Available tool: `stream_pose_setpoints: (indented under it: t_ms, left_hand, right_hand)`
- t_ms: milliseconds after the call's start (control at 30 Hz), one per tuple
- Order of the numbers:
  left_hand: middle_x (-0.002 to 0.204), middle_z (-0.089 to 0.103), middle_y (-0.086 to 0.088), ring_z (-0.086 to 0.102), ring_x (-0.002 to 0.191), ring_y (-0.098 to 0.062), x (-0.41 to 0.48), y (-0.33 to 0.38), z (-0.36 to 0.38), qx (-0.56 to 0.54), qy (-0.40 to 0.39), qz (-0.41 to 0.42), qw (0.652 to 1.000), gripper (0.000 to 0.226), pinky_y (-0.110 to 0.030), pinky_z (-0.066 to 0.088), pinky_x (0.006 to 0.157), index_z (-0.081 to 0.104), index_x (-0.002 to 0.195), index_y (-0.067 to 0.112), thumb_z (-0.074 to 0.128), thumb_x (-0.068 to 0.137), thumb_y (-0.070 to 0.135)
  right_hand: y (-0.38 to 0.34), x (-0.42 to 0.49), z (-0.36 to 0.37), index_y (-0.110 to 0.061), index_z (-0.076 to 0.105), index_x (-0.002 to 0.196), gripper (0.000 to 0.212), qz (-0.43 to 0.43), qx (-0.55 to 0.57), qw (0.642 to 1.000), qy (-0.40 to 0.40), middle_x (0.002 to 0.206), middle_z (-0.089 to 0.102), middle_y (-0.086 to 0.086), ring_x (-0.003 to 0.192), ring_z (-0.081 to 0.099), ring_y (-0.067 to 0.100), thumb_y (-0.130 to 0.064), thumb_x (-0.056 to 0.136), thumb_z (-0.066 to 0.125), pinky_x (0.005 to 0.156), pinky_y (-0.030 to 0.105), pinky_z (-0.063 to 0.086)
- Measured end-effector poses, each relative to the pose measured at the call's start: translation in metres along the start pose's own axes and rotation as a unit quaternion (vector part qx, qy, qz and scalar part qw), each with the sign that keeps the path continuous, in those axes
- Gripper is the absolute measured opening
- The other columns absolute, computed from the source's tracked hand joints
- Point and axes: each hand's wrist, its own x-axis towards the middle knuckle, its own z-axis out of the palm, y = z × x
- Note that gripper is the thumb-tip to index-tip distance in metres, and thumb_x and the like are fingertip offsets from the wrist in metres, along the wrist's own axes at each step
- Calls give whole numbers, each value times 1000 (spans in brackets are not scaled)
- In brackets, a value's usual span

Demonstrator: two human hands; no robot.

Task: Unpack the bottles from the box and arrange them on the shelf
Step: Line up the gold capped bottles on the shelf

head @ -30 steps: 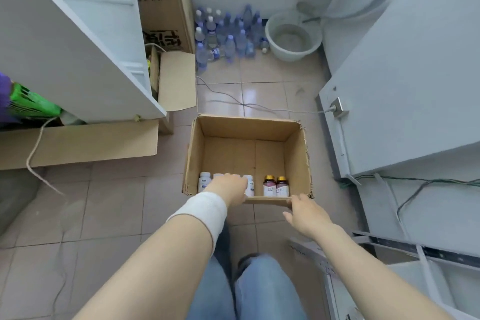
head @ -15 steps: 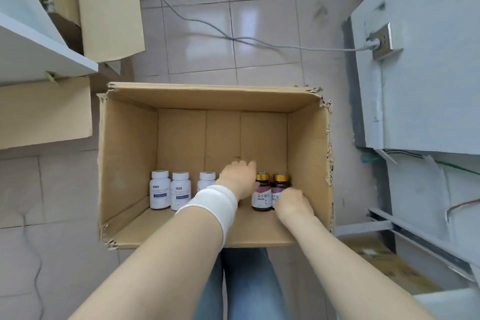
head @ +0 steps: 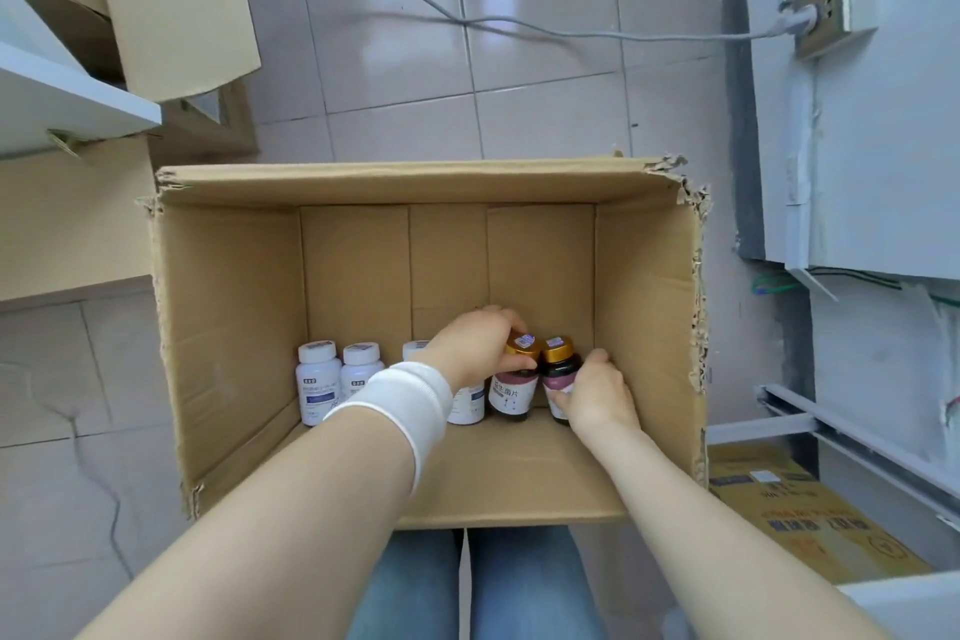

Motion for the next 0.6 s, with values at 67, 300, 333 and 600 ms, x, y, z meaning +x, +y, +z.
stream_pose_setpoints:
  t_ms: [67, 300, 333, 600]
  left_hand:
    - [126, 51, -8, 53, 112, -23, -15, 0, -11, -35, 31, 12, 999, 56, -26, 41, 90, 48, 132, 13, 65, 85, 37]
    - [115, 57, -1, 57, 100, -12, -112, 10, -67, -154, 129, 21, 979, 46, -19, 46, 86, 58, 117, 18, 72, 78, 36]
    - [113, 58, 1, 57, 99, -11, -129, 15, -76, -169, 149, 20, 974, 44, -18, 45, 83, 58, 116, 18, 72, 79, 36]
    - [107, 60, 2, 56, 99, -11, -242, 75, -128, -282, 258, 112, 917, 35, -11, 43, 69, 55, 116, 16, 61, 87, 35]
  right_hand:
    - [0, -11, -10, -1, 41, 117, 53, -16, 2, 1000, -5, 123, 55, 18, 115, 54, 35, -28, 81, 69, 87, 37, 45]
    - [7, -89, -61, -10, 48, 119, 55, -84, 99, 989, -65, 118, 61, 9, 106, 57, 22, -39, 78, 70, 83, 29, 46]
    - [7, -104, -67, -11, 50, 120, 54, -94, 120, 986, -71, 120, 61, 8, 105, 57, 20, -39, 79, 70, 84, 29, 47]
    - [22, -238, -115, -20, 46, 121, 55, -168, 293, 941, 1, 123, 55, 2, 102, 50, 11, -39, 76, 72, 83, 26, 43]
